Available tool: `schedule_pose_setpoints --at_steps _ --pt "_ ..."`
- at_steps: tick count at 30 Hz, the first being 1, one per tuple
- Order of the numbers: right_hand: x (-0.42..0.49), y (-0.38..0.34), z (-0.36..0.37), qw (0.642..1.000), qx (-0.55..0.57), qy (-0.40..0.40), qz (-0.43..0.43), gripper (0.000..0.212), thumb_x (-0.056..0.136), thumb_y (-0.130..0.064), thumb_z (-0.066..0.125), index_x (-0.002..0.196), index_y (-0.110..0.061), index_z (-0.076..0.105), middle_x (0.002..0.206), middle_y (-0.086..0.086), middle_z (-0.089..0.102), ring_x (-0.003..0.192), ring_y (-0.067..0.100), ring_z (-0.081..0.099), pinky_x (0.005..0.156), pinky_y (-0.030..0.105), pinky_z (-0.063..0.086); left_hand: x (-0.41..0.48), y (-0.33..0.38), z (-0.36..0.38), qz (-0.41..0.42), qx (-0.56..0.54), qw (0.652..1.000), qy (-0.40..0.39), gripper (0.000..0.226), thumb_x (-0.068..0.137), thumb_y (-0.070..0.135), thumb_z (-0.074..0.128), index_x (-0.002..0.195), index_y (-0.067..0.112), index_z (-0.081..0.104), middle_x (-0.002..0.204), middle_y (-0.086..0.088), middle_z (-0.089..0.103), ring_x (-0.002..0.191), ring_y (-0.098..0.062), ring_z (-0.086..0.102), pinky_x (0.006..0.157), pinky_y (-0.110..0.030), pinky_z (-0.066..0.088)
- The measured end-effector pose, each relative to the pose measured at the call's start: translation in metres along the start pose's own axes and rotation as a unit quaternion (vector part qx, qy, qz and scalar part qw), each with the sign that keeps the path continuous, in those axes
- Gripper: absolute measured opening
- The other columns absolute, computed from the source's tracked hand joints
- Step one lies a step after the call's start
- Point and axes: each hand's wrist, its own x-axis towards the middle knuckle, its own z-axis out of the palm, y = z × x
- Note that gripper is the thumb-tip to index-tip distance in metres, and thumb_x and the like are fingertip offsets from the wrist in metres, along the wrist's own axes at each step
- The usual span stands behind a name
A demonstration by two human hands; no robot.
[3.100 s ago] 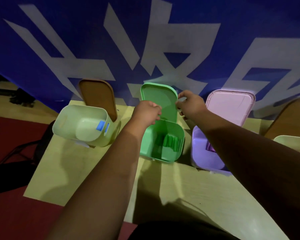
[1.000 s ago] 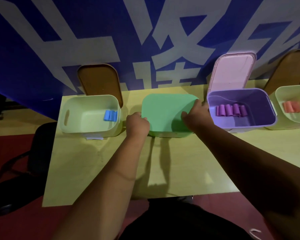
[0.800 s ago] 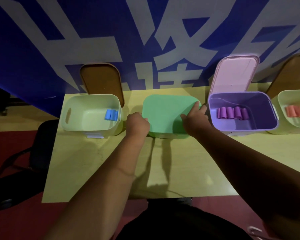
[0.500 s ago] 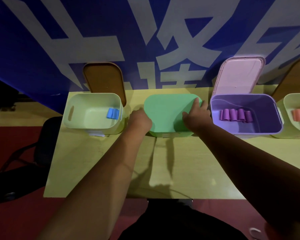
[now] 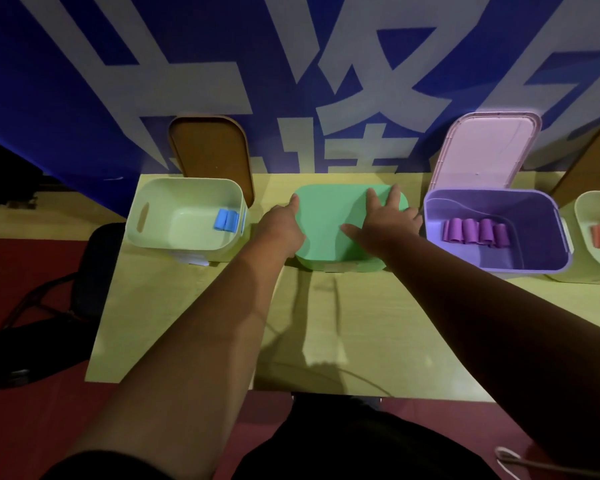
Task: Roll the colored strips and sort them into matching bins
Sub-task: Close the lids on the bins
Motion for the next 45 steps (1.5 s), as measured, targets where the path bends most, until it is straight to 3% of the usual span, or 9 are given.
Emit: schedule_pose_setpoints --at_steps 6,10,17,22,27,33,37,40,45 --pt "-0.004 -0.026 -0.014 0.999 -0.035 0.005 0.015 0.102 0.092 -0.071 0.066 0.166 -0.016 0.023 0.177 0.022 0.001 0.158 0.056 0.016 0.129 0.063 0.017 -0.012 -0.007 -0.009 0.002 -0.092 0.996 -0.001 0.090 0.101 0.012 0.067 0.172 0.037 0.017 0.157 -0.008 0.055 0.129 -0.034 0.063 0.104 -0.048 0.059" --pt "-0.011 -0.067 -0.021 0.996 0.020 0.056 -0.064 0.077 0.099 -0.054 0.064 0.157 -0.011 0.040 0.167 0.021 0.032 0.151 0.045 0.036 0.123 0.055 0.035 -0.019 -0.029 -0.019 -0.046 -0.237 0.970 0.033 0.072 0.101 0.015 0.065 0.167 0.026 0.038 0.154 -0.009 0.060 0.134 -0.033 0.063 0.110 -0.049 0.056" --pt "0.000 -0.166 -0.034 0.963 0.193 0.045 -0.181 0.037 0.102 -0.023 0.063 0.135 -0.007 0.069 0.134 0.015 0.069 0.122 0.033 0.065 0.100 0.033 0.049 -0.030 -0.095 -0.080 -0.101 -0.357 0.924 0.094 0.016 0.102 0.014 0.061 0.110 0.024 0.071 0.124 -0.010 0.072 0.108 -0.033 0.074 0.102 -0.048 0.061" --pt "0.033 -0.216 -0.033 0.960 0.250 0.024 -0.123 0.028 0.099 -0.023 0.065 0.122 -0.008 0.072 0.118 0.009 0.073 0.114 0.030 0.068 0.089 0.030 0.050 -0.018 -0.128 -0.111 -0.110 -0.425 0.890 0.123 0.017 0.106 0.007 0.057 0.117 0.014 0.069 0.121 -0.011 0.072 0.078 -0.017 0.072 0.058 -0.021 0.058" --pt "0.074 -0.232 -0.028 0.929 0.367 -0.018 -0.047 0.069 0.097 -0.034 0.076 0.157 -0.016 0.048 0.139 0.010 0.065 0.106 0.032 0.075 0.093 0.053 0.063 -0.003 -0.135 -0.129 -0.091 -0.420 0.894 0.126 0.023 0.106 0.012 0.058 0.125 0.014 0.071 0.118 -0.009 0.075 0.097 -0.025 0.078 0.078 -0.030 0.062" --pt "0.082 -0.258 -0.040 0.914 0.398 0.007 -0.078 0.016 0.105 -0.027 0.063 0.119 -0.029 0.070 0.113 0.005 0.076 0.101 0.030 0.076 0.090 0.052 0.065 0.019 -0.127 -0.139 -0.081 -0.437 0.887 0.127 0.013 0.106 0.019 0.059 0.110 0.022 0.071 0.109 -0.007 0.077 0.100 -0.030 0.079 0.095 -0.049 0.065" --pt "0.056 -0.264 -0.044 0.904 0.379 0.061 -0.186 0.018 0.104 -0.026 0.066 0.116 -0.030 0.079 0.106 -0.011 0.077 0.096 0.006 0.070 0.093 0.025 0.057 0.029 -0.122 -0.147 -0.070 -0.430 0.885 0.166 0.035 0.103 0.061 0.056 0.093 0.028 0.065 0.111 -0.006 0.078 0.103 -0.027 0.076 0.100 -0.051 0.061" --pt "0.034 -0.266 -0.040 0.888 0.335 0.121 -0.291 0.022 0.100 -0.025 0.072 0.120 -0.029 0.081 0.107 -0.008 0.074 0.096 0.005 0.065 0.091 0.019 0.050 0.030 -0.121 -0.160 -0.112 -0.522 0.824 0.189 0.066 0.089 0.082 0.055 0.110 0.022 0.069 0.109 -0.006 0.078 0.100 -0.025 0.078 0.091 -0.046 0.065" --pt "0.010 -0.265 -0.030 0.866 0.261 0.117 -0.410 0.017 0.100 -0.030 0.075 0.114 -0.030 0.083 0.093 -0.017 0.069 0.094 0.016 0.063 0.091 0.035 0.049 0.027 -0.142 -0.158 -0.160 -0.638 0.726 0.201 0.019 0.099 0.009 0.059 0.116 0.002 0.065 0.109 -0.023 0.075 0.087 -0.034 0.078 0.077 -0.049 0.069"
